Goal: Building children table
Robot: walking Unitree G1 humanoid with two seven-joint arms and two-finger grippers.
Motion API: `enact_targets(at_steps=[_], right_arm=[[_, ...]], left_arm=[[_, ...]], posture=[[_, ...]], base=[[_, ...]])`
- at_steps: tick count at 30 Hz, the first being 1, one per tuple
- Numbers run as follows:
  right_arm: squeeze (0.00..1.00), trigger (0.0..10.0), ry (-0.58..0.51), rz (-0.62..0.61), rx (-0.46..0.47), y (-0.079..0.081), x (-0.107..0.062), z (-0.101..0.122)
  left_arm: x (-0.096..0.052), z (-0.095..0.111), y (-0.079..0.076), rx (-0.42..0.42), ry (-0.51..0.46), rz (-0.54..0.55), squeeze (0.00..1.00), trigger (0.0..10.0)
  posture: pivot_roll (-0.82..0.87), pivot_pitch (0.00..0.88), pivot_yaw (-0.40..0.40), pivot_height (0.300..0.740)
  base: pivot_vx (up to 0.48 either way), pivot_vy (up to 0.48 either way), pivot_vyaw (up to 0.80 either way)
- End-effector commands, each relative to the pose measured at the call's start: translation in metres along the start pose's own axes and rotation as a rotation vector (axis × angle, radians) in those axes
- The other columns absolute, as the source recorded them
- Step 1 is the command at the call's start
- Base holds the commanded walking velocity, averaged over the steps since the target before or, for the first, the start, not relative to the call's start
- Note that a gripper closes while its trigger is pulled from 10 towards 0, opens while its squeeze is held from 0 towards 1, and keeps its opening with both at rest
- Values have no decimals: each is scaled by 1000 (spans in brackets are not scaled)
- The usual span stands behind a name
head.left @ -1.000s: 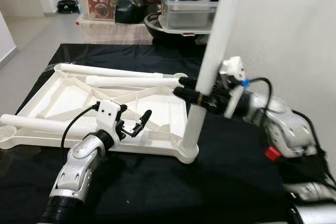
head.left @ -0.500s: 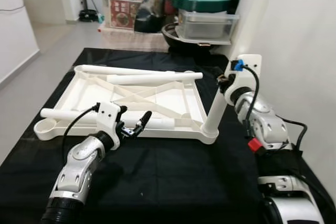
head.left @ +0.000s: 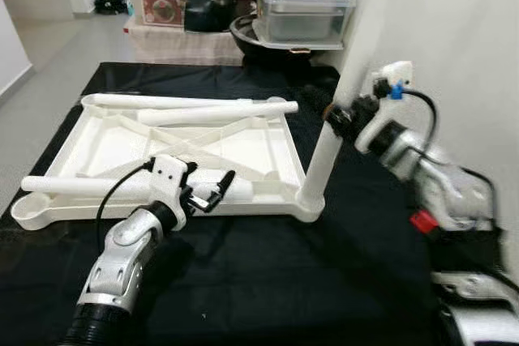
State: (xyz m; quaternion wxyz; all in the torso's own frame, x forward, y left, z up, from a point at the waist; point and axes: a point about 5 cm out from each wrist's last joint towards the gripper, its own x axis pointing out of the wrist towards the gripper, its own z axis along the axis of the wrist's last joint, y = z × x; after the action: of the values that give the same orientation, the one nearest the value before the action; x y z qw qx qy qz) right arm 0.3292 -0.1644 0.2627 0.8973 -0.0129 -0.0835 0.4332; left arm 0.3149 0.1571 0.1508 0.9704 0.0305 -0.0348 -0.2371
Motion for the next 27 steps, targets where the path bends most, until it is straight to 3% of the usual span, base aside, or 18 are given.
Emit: enact_targets(at_steps=[1,2,4,5,6,7,8,13,14,15,16,17,19,20,21,24,25,27], right_arm=[[0,2314,79,190,-6,16,-2,-12],[0,0,106,181,-9,13,-4,-18],[0,0,123,177,-10,10,-6,-22],[0,0,165,94,-25,0,-3,-31],[0,0,165,94,-25,0,-3,-31],[0,0,213,-31,-15,-15,-2,-40],[0,0,225,-65,-8,-19,-2,-43],[0,0,238,-155,8,-27,-2,-46],[0,0,255,-321,16,-40,-3,-49],[0,0,255,-321,16,-40,-3,-49],[0,0,270,-503,37,-52,-5,-53],[0,0,270,-503,37,-52,-5,-53],[0,0,270,-762,82,-58,-7,-60],[0,0,270,-762,82,-58,-7,-60],[0,0,267,-896,109,-52,-5,-67],[0,0,274,-910,111,-48,-4,-70],[0,10000,302,-873,113,-41,1,-76],[0,10000,316,-847,117,-38,4,-79]], left_arm=[[-3,-4,-1,3,17,-6,0,10000],[-3,-4,-1,2,18,-6,0,10000],[-3,-4,-1,2,18,-6,0,10000],[-4,-4,-1,1,18,-7,0,10000],[-4,-4,-1,1,18,-7,0,10000],[-5,-4,-1,1,18,-10,0,10000],[-6,-4,-2,2,19,-11,0,10000],[-7,-4,-1,2,19,-13,0,10000],[-8,-4,-1,2,19,-14,0,10000],[-8,-4,-1,2,19,-14,0,10000],[-9,-4,-1,2,20,-14,0,10000],[-9,-4,-1,2,20,-14,0,10000],[-9,-4,-3,-1,20,-14,0,10000],[-9,-4,-3,-1,20,-14,0,10000],[-8,-5,-5,-2,19,-16,0,10000],[-8,-4,-6,-3,18,-15,0,10000],[-10,-2,-6,-11,5,3,0,10000],[-12,1,-6,-16,-4,15,0,10000]], posture=[[24,0,-100,740],[24,0,-100,740],[24,0,-100,740],[28,0,-100,740],[28,0,-100,740],[28,0,-99,740],[28,0,-99,740],[35,0,-97,740],[35,0,-99,740],[35,0,-99,740],[34,0,-99,740],[34,0,-99,740],[34,0,-97,740],[34,0,-97,740],[31,0,-95,740],[31,0,-95,740],[29,0,-89,740],[29,0,-89,740]], base=[[0,0,0],[0,0,0],[0,0,0],[0,0,0],[0,0,0],[0,0,0],[0,0,0],[0,0,0],[0,0,0],[0,0,0],[0,0,0],[0,0,0],[0,0,0],[0,0,0],[0,0,0],[0,0,0],[0,0,0],[0,0,0]])
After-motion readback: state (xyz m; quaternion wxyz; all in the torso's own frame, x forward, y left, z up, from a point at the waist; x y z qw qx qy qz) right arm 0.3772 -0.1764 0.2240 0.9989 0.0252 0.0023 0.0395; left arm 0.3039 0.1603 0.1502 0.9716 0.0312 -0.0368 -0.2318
